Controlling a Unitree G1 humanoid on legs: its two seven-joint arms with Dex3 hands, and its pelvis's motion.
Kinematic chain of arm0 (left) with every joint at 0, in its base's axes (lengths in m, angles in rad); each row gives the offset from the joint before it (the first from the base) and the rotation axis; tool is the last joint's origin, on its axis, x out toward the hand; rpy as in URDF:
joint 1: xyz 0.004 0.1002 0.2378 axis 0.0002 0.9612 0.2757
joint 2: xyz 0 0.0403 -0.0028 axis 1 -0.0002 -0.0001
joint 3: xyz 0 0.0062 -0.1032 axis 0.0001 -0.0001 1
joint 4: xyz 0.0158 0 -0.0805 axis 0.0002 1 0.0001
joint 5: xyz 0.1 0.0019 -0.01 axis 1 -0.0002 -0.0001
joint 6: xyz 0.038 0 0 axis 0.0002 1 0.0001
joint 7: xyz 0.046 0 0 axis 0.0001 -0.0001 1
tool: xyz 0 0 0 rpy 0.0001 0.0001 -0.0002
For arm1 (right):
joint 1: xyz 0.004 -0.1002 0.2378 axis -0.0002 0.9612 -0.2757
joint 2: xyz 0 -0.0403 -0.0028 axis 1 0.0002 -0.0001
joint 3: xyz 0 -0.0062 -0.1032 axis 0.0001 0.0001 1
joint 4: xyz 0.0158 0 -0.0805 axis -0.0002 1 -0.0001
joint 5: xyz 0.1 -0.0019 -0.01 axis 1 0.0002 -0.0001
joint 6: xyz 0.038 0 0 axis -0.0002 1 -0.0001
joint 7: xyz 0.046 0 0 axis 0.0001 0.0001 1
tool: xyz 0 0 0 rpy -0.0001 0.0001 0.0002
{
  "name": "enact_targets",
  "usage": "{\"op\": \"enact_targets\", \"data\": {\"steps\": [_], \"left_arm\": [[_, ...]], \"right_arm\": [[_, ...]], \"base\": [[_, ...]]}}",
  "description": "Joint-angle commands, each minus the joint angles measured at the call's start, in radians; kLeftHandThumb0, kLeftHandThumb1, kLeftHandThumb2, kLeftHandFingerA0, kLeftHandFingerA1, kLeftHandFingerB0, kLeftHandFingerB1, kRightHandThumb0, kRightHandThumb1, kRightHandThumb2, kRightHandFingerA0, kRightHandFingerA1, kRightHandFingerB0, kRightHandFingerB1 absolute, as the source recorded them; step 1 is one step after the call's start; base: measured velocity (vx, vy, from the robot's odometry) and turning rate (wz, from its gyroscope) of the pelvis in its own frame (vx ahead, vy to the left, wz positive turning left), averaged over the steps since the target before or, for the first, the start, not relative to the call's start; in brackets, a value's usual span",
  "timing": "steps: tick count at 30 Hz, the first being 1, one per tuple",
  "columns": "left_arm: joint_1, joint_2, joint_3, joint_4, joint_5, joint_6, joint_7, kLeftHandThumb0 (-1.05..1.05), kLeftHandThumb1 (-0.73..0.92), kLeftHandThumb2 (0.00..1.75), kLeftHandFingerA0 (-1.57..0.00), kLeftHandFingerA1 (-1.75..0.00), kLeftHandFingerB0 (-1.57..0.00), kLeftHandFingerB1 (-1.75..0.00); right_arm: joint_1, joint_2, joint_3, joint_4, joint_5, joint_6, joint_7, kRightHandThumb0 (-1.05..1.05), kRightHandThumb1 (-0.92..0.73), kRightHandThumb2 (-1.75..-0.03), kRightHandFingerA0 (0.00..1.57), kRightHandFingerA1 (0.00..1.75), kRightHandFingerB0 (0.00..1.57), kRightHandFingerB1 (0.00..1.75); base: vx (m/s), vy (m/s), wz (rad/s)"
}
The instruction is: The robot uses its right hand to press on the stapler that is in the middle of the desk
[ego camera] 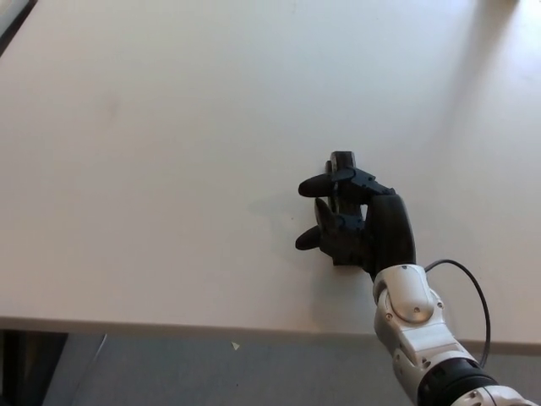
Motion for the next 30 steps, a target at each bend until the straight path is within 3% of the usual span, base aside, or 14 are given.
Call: {"op": "enact_targets", "data": {"steps": [1, 2, 3, 4, 8, 9, 10, 11, 24, 25, 26, 27, 29, 30], "left_arm": [[-0.089, 0.046, -0.025, -0.032, 0.033, -0.003, 0.025, -0.34, 0.56, 1.11, 0.0, -0.47, 0.0, -0.46], [-0.097, 0.052, -0.04, -0.043, 0.052, 0.021, 0.049, -0.73, 0.76, 1.06, -0.11, -0.43, -0.03, -0.37], [-0.101, 0.05, -0.034, -0.048, 0.042, 0.024, 0.042, -0.67, 0.92, 0.74, -0.13, -0.3, -0.1, -0.25], [-0.119, 0.04, -0.009, -0.039, 0.008, 0.027, 0.018, -0.68, 0.76, 1.07, -0.04, -0.4, -0.06, -0.33], [-0.16, 0.034, 0.013, -0.014, -0.015, 0.028, 0.009, -0.75, 0.77, 1.07, 0.0, -0.36, -0.14, -0.29], [-0.165, 0.036, 0.014, -0.016, -0.015, 0.029, 0.008, -0.72, 0.92, 0.68, -0.12, -0.29, -0.1, -0.22], [-0.166, 0.038, 0.014, -0.019, -0.015, 0.029, 0.007, -0.72, 0.92, 0.68, -0.12, -0.29, -0.1, -0.22], [-0.177, 0.039, 0.014, -0.013, -0.013, 0.031, 0.011, -0.78, 0.77, 1.07, 0.0, -0.37, -0.15, -0.3], [-0.235, 0.049, 0.023, -0.002, 0.001, 0.027, 0.021, -0.7, 0.74, 1.06, -0.08, -0.44, -0.04, -0.35], [-0.24, 0.05, 0.026, 0.0, -0.003, 0.03, 0.016, -0.69, 0.92, 0.69, -0.14, -0.31, -0.11, -0.24], [-0.242, 0.05, 0.027, 0.001, -0.004, 0.034, 0.017, -0.71, 0.74, 1.06, -0.09, -0.44, -0.03, -0.36], [-0.244, 0.052, 0.025, 0.001, -0.002, 0.035, 0.02, -0.7, 0.92, 0.7, -0.15, -0.31, -0.11, -0.24], [-0.246, 0.055, 0.026, 0.003, -0.004, 0.033, 0.014, -0.74, 0.75, 1.05, -0.07, -0.43, -0.09, -0.33], [-0.25, 0.056, 0.027, 0.003, -0.006, 0.031, 0.008, -0.74, 0.75, 1.05, -0.07, -0.43, -0.09, -0.32]], "right_arm": [[0.036, -0.029, -0.03, 0.118, 0.003, 0.254, 0.009, -0.17, -0.74, -0.74, 1.29, 0.81, 0.76, 1.12], [0.004, -0.036, -0.03, 0.112, 0.001, 0.253, 0.003, -0.17, -0.72, -0.74, 1.29, 0.81, 0.77, 1.09], [-0.015, -0.035, -0.051, 0.108, 0.023, 0.246, 0.016, -0.14, -0.73, -0.73, 1.29, 0.8, 0.79, 1.1], [-0.038, -0.036, -0.069, 0.103, 0.042, 0.244, 0.032, -0.13, -0.72, -0.72, 1.28, 0.8, 0.8, 1.13], [-0.116, -0.053, -0.073, 0.086, 0.032, 0.238, 0.045, -0.15, -0.73, -0.75, 1.27, 0.79, 0.75, 1.11], [-0.129, -0.053, -0.077, 0.084, 0.032, 0.242, 0.043, -0.16, -0.76, -0.71, 1.27, 0.79, 0.74, 1.11], [-0.14, -0.053, -0.08, 0.08, 0.033, 0.245, 0.04, -0.16, -0.76, -0.71, 1.27, 0.79, 0.74, 1.11], [-0.16, -0.058, -0.079, 0.067, 0.03, 0.213, 0.052, -0.19, -0.77, -0.68, 1.27, 0.76, 0.74, 1.15], [-0.34, -0.139, -0.149, -0.156, 0.081, 0.162, 0.135, -0.18, -0.81, -0.69, 1.21, 0.76, 0.73, 1.16], [-0.361, -0.164, -0.156, -0.182, 0.082, 0.164, 0.138, -0.23, -0.81, -0.66, 1.2, 0.76, 0.68, 1.24], [-0.371, -0.178, -0.16, -0.196, 0.082, 0.169, 0.137, -0.23, -0.81, -0.65, 1.23, 0.76, 0.7, 1.2], [-0.383, -0.2, -0.169, -0.221, 0.089, 0.193, 0.142, -0.21, -0.82, -0.65, 1.27, 0.77, 0.7, 1.14], [-0.393, -0.264, -0.182, -0.27, 0.088, 0.227, 0.151, -0.19, -0.81, -0.65, 1.29, 0.84, 0.72, 1.09], [-0.397, -0.288, -0.194, -0.285, 0.097, 0.239, 0.159, -0.15, -0.8, -0.69, 1.29, 0.85, 0.71, 1.08]], "base": [[0.0, 0.0, 0.0], [0.0, 0.0, 0.0], [0.0, 0.0, 0.0], [0.0, 0.0, 0.0], [0.0, 0.0, 0.0], [0.0, 0.0, 0.0], [0.0, 0.0, 0.0], [0.0, 0.0, 0.0], [0.0, 0.0, 0.0], [0.0, 0.0, 0.0], [0.0, 0.0, 0.0], [0.0, 0.0, 0.0], [0.0, 0.0, 0.0], [0.0, 0.0, 0.0]]}}
